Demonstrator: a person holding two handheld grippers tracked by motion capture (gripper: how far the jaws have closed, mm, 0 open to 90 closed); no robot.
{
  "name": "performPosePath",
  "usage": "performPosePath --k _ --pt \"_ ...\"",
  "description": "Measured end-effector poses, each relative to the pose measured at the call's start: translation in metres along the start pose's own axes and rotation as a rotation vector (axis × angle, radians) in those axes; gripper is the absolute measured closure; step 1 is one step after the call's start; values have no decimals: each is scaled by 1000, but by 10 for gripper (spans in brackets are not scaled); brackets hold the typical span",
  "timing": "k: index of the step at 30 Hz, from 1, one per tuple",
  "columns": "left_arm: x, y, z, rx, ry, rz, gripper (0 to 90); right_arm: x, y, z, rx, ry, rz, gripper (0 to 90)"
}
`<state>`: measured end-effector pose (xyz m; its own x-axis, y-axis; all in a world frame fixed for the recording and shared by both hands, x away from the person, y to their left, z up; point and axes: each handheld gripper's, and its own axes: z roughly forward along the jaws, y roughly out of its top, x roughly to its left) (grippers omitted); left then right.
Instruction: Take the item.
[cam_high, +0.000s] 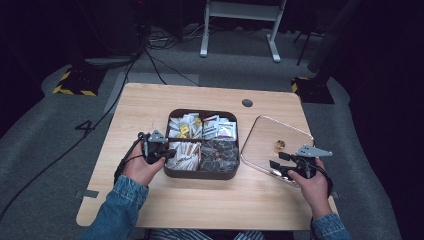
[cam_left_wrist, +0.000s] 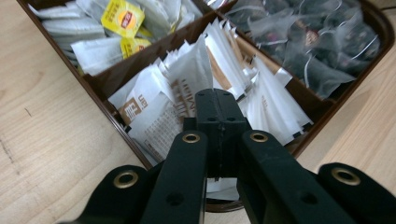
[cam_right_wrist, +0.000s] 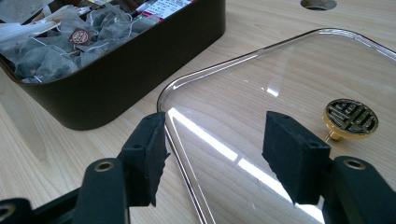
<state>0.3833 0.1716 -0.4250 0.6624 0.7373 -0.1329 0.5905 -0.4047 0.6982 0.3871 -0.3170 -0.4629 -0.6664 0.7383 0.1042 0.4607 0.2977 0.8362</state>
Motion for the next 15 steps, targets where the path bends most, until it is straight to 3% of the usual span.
performPosePath --k 15 --pt "-2 4 -32 -100 41 0 900 1 3 6 13 16 -1 396"
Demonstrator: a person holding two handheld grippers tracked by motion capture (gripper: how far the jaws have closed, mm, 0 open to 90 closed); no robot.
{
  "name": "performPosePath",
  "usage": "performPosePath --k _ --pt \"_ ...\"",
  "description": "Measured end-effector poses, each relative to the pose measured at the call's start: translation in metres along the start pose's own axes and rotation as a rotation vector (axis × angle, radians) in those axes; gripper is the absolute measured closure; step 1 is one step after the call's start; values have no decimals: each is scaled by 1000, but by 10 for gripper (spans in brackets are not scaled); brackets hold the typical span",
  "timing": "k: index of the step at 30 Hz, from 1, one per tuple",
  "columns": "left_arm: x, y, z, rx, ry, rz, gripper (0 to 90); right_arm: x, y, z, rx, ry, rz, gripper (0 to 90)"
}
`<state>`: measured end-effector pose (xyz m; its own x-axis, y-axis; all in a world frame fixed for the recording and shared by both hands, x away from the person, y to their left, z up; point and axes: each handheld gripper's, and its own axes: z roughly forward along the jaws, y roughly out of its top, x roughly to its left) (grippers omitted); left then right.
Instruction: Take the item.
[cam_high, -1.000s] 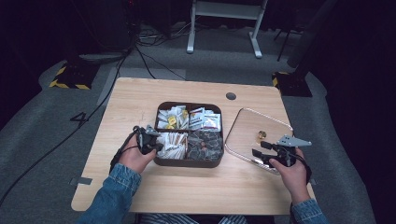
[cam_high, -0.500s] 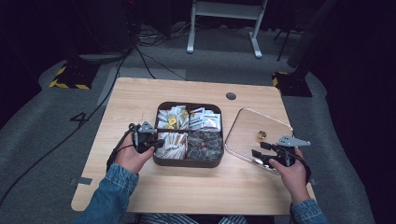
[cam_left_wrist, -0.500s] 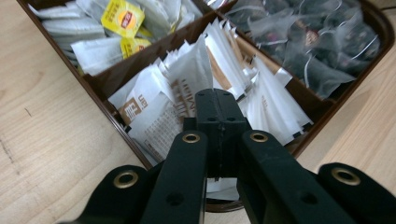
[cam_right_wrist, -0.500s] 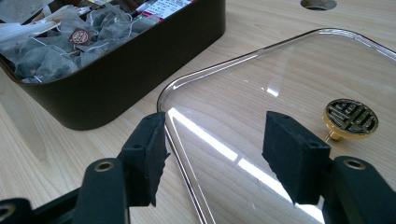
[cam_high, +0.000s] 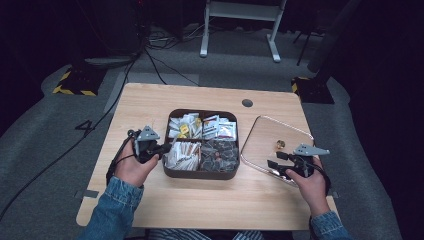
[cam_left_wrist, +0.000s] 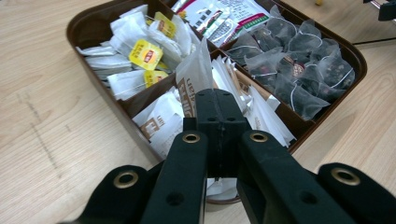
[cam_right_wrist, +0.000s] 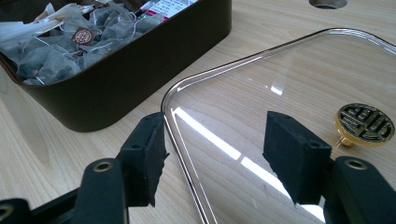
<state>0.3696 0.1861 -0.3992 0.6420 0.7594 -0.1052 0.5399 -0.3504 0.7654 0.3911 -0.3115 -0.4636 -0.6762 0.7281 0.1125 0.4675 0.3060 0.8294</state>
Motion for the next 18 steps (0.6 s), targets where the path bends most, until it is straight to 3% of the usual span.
performPosePath --k 11,18 --pt "13 -12 -26 -24 62 -38 900 -1 6 9 -2 26 -4 393" --pt "26 -26 -38 -24 128 -75 900 2 13 19 -2 52 -17 393"
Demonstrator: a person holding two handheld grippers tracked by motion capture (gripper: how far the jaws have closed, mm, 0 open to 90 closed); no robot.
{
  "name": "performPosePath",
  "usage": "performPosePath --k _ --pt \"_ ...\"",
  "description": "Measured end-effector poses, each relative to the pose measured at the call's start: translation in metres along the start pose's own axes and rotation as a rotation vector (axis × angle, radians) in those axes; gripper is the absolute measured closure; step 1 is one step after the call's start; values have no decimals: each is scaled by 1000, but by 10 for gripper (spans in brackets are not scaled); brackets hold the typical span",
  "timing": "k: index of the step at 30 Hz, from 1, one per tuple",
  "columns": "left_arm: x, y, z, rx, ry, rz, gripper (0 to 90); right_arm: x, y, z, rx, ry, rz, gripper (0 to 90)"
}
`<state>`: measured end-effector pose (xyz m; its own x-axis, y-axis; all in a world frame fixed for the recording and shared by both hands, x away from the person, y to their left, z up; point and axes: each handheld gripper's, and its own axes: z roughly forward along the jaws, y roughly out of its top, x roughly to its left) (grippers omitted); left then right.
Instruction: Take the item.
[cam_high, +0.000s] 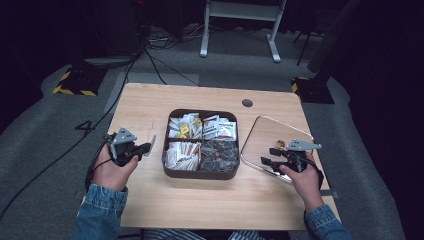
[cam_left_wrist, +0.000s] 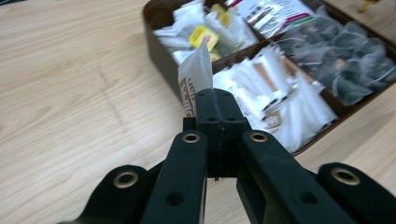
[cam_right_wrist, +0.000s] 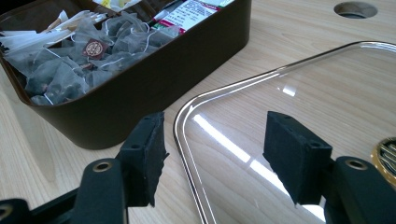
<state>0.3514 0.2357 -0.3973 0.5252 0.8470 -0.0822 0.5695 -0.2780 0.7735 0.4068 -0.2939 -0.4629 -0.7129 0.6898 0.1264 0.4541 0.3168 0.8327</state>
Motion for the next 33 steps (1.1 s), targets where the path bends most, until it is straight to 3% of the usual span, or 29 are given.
performPosePath --k 5,13,19,26,33 --pt "13 -9 -5 14 46 -30 900 1 3 5 0 15 -2 393" --pt "31 -23 -3 26 83 -81 900 0 5 9 2 24 -2 393" --pt "38 -32 11 91 119 -84 900 1 5 9 3 25 -4 393" --pt "46 -39 23 149 112 -99 900 0 3 7 3 20 4 393" --pt "43 -42 36 203 97 -87 900 0 2 7 8 18 0 393"
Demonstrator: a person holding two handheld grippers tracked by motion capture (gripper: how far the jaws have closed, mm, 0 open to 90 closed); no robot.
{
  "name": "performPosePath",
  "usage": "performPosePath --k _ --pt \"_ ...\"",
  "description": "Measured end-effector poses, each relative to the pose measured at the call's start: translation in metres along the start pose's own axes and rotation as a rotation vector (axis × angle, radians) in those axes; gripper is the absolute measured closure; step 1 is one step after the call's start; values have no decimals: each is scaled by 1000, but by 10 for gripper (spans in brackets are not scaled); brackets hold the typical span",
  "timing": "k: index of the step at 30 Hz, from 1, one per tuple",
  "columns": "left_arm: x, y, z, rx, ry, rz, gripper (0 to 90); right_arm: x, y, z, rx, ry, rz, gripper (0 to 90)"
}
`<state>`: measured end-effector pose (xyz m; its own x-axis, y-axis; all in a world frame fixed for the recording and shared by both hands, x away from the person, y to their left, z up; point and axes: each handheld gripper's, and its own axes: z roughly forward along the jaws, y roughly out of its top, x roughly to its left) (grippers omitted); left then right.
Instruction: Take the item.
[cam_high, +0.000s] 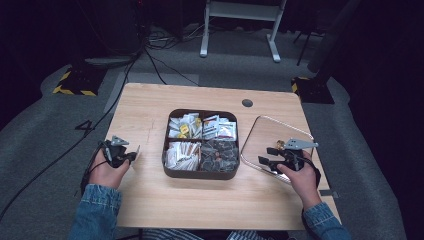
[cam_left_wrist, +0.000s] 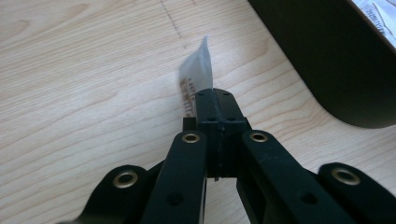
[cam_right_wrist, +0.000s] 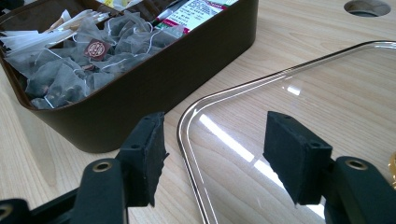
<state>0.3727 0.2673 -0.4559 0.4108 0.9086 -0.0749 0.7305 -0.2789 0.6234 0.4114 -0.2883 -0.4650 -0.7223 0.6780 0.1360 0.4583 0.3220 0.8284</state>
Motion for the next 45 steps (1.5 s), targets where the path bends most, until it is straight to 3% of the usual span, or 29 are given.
performPosePath --k 12,13,15,16,20,26,33,45 --pt "-5 -2 15 34 -63 1 900 1 0 1 3 3 7 391" --pt "-6 -2 16 25 -79 -12 872 1 0 1 4 2 7 390" --pt "-9 -2 17 -4 -101 -17 619 1 0 1 6 -1 1 391" --pt "-10 -1 16 -26 -103 -15 553 0 -1 1 7 -4 -2 391" --pt "-14 4 9 -83 -118 -5 451 -1 -1 1 6 -8 2 390" --pt "-17 7 -1 -137 -105 18 436 -2 -1 1 3 -7 6 388" --pt "-18 13 -12 -229 -102 13 428 -6 -2 -2 -3 -17 19 387" --pt "-11 20 -15 -271 -21 -1 418 -21 -4 -27 -47 -107 52 389"
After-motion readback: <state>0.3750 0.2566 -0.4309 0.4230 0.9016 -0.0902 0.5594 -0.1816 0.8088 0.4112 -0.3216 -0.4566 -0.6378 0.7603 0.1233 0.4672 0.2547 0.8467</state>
